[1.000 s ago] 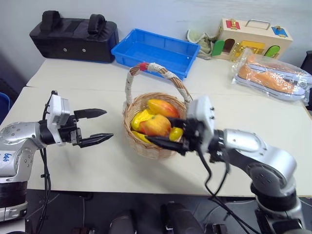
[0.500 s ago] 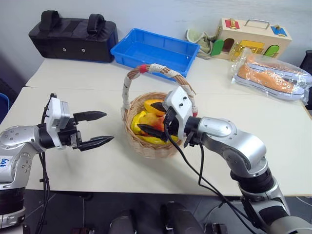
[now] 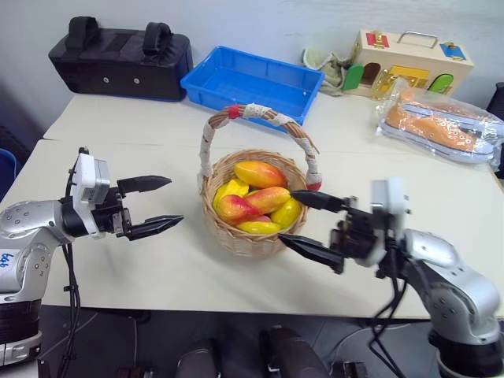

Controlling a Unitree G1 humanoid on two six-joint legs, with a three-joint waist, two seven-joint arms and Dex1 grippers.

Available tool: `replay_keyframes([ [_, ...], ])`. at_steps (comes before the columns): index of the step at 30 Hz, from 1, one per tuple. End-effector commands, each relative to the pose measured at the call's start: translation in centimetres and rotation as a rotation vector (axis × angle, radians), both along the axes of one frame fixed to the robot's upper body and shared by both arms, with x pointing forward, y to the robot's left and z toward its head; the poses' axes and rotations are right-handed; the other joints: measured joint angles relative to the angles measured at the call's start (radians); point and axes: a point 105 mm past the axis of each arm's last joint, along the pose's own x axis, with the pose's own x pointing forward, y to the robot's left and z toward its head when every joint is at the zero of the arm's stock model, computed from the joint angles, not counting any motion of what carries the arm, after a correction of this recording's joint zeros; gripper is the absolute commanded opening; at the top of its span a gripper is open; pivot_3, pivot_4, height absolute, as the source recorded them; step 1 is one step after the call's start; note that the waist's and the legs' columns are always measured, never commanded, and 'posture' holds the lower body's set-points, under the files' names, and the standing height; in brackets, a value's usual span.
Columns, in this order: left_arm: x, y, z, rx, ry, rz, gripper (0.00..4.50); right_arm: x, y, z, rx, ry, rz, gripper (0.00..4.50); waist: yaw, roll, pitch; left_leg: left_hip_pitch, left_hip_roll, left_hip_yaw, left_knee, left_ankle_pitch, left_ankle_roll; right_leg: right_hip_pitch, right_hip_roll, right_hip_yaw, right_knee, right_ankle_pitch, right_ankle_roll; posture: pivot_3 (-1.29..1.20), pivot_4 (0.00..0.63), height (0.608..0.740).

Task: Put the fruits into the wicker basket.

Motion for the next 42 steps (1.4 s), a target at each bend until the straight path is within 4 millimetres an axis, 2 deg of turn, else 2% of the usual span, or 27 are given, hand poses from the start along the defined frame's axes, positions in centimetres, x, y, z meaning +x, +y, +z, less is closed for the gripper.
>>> replay_keyframes([
  [1,-0.2,0.6,0.9,-0.006,0.002,-0.012,4.50,0.2,-6.2,-1.3,-0.081,-0.108,-0.200,4.46,0.003,0.000,0.000,0.001,0.000,0.000,0.000,0.000,0.000,0.002,0.000,0.000,0.000,0.000,0.000,0.00,0.150,0.740],
  [3,-0.1,0.9,1.0,-0.022,0.011,-0.005,4.50,0.2,-9.1,-3.0,-0.127,-0.095,-0.292,4.46,0.006,0.000,0.000,0.003,-0.001,0.000,0.000,0.000,0.001,0.004,0.000,0.000,-0.002,0.000,0.000,0.00,0.150,0.740],
  [8,-0.1,1.7,0.8,-0.038,0.028,0.022,4.50,0.3,-13.5,-5.8,-0.242,-0.120,-0.411,4.46,-0.004,0.000,0.000,0.006,-0.001,0.002,0.000,0.001,0.001,0.004,0.000,0.002,0.001,0.000,0.000,0.00,0.150,0.740],
  [11,-0.3,2.2,0.5,-0.045,0.046,0.037,4.50,1.2,-14.6,-5.6,-0.242,-0.158,-0.441,4.46,-0.004,0.001,0.001,0.006,-0.001,0.002,0.000,0.001,0.001,0.004,0.001,0.003,0.001,0.000,0.000,0.00,0.150,0.740],
  [13,-0.5,2.1,0.6,-0.053,0.054,0.028,4.50,2.2,-13.7,-4.2,-0.217,-0.200,-0.401,4.46,-0.005,0.003,0.002,0.005,-0.001,0.002,0.000,0.001,0.001,0.003,0.001,0.003,0.002,0.000,0.000,0.00,0.150,0.740],
  [16,-0.8,1.5,1.1,-0.065,0.046,0.011,4.50,3.5,-11.1,-2.0,-0.215,-0.228,-0.270,4.46,-0.003,0.007,0.004,0.006,-0.001,0.003,0.001,0.001,0.001,0.003,0.001,0.004,0.004,0.000,0.000,0.00,0.150,0.740],
  [19,-1.1,0.8,1.8,-0.075,0.022,-0.014,4.50,4.5,-8.0,0.8,-0.141,-0.234,-0.122,4.46,-0.004,0.007,0.005,0.005,-0.001,0.003,0.001,0.001,0.000,0.002,0.001,0.004,0.005,0.000,0.000,0.00,0.150,0.740],
  [23,-1.1,0.2,2.1,-0.078,-0.021,-0.017,4.50,5.4,-4.7,1.8,-0.121,-0.102,0.056,4.46,0.000,0.008,0.005,0.005,0.000,0.002,0.001,0.001,0.000,0.001,0.001,0.004,0.005,0.000,0.000,0.00,0.150,0.740],
  [29,-1.4,-0.2,1.7,-0.076,-0.018,-0.016,4.50,6.7,-1.2,2.7,-0.155,-0.092,0.180,4.46,0.000,0.008,0.005,0.003,-0.001,0.001,0.002,0.001,0.001,0.001,0.001,0.004,0.003,0.000,0.000,0.00,0.150,0.740],
  [34,-1.4,-0.4,1.6,-0.079,-0.015,-0.014,4.50,7.2,0.6,3.0,-0.150,-0.116,0.220,4.46,-0.001,0.008,0.005,0.003,-0.001,0.001,0.002,0.001,0.001,0.001,0.001,0.004,0.003,0.000,0.000,0.00,0.150,0.740],
  [38,-1.4,-0.6,1.4,-0.077,-0.014,-0.018,4.50,7.6,1.1,2.7,-0.159,-0.127,0.237,3.67,-0.002,0.008,0.005,0.003,-0.001,0.002,0.002,0.001,0.001,0.001,0.001,0.004,0.003,0.000,0.000,0.00,0.150,0.740],
  [42,-1.3,-0.4,1.4,-0.063,-0.015,-0.020,4.50,8.0,1.1,2.6,-0.151,-0.129,0.252,2.32,-0.002,0.008,0.005,0.003,-0.001,0.002,0.002,0.001,0.001,0.001,0.001,0.004,0.004,0.000,0.000,0.00,0.150,0.740],
])
